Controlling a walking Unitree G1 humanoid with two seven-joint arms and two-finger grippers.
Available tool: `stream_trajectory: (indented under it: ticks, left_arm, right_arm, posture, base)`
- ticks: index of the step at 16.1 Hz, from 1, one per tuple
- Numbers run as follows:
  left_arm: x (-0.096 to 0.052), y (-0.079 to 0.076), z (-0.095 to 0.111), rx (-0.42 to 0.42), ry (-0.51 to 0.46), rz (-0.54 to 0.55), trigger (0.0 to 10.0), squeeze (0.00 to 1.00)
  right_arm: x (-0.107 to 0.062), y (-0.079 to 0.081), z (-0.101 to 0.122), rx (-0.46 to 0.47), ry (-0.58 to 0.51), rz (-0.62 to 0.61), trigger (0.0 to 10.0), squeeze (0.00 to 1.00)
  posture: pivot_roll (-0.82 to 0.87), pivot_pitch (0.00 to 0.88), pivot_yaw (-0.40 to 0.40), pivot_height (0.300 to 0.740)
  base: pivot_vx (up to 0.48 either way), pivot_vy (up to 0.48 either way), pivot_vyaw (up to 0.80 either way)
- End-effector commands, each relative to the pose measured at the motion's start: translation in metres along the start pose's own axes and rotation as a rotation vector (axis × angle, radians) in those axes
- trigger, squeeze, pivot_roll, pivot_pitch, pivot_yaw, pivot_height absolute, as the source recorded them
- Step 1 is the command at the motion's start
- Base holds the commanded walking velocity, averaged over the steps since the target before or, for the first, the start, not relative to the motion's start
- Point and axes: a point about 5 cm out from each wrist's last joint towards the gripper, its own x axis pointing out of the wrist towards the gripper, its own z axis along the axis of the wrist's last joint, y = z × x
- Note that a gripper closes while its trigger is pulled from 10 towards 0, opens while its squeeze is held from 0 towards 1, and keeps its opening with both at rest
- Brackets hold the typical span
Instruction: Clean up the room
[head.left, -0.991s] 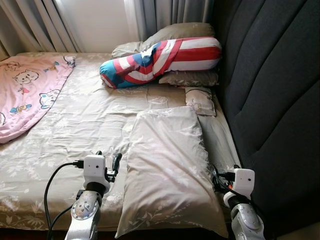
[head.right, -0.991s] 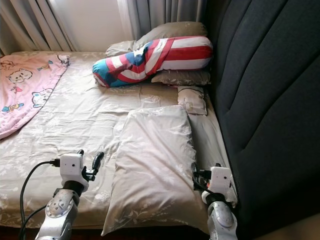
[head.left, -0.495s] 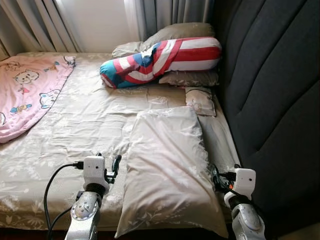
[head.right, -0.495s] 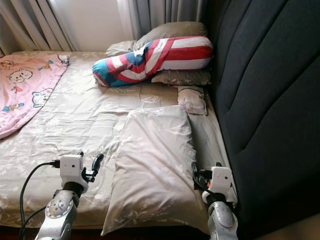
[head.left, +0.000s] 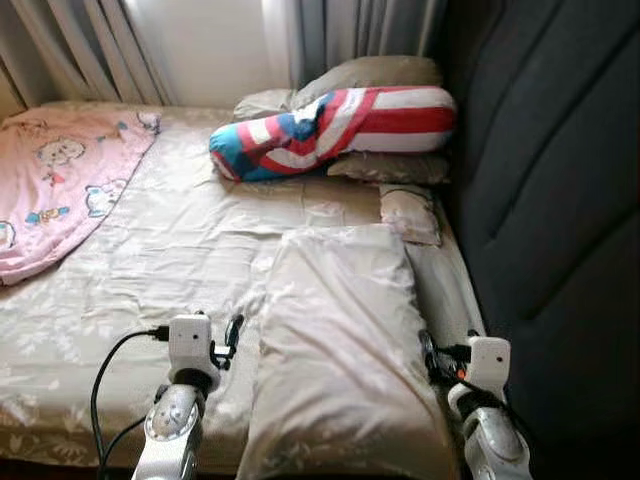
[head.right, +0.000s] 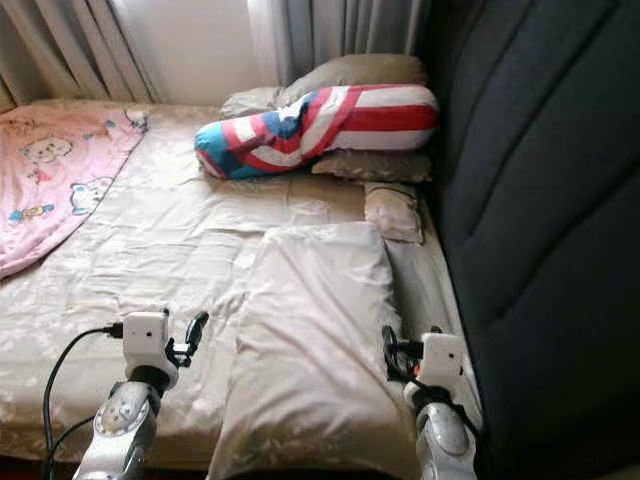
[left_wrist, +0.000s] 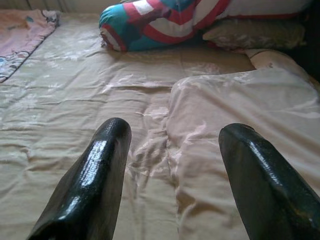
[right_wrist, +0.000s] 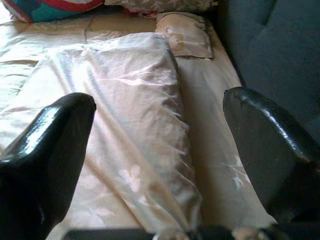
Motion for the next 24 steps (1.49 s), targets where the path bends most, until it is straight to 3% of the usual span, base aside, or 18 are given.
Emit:
stream_trajectory:
  ticks: [1,16,24]
  left_arm:
    - [0.002,-0.002,0.000,-0.020,-0.008,0.004,10.0,0.00]
    - [0.007,-0.016,0.006,-0.051,-0.029,-0.088,10.0,0.00]
    - [0.007,-0.017,0.004,-0.065,-0.014,-0.084,10.0,0.00]
  right_arm:
    - [0.001,0.001,0.003,0.001,-0.008,0.002,10.0,0.00]
    - [0.000,0.005,0.003,0.009,-0.010,0.000,10.0,0.00]
    - [0.001,0.006,0.002,0.005,0.001,-0.002,10.0,0.00]
  posture:
    - [-0.08,0.003,-0.024,0.740]
    - [-0.07,0.014,-0.023,0.740]
    - [-0.07,0.015,-0.024,0.740]
  base:
    - [0.334,0.000,0.00]
    - [0.038,0.000,0.00]
    - [0.000,0.048,0.00]
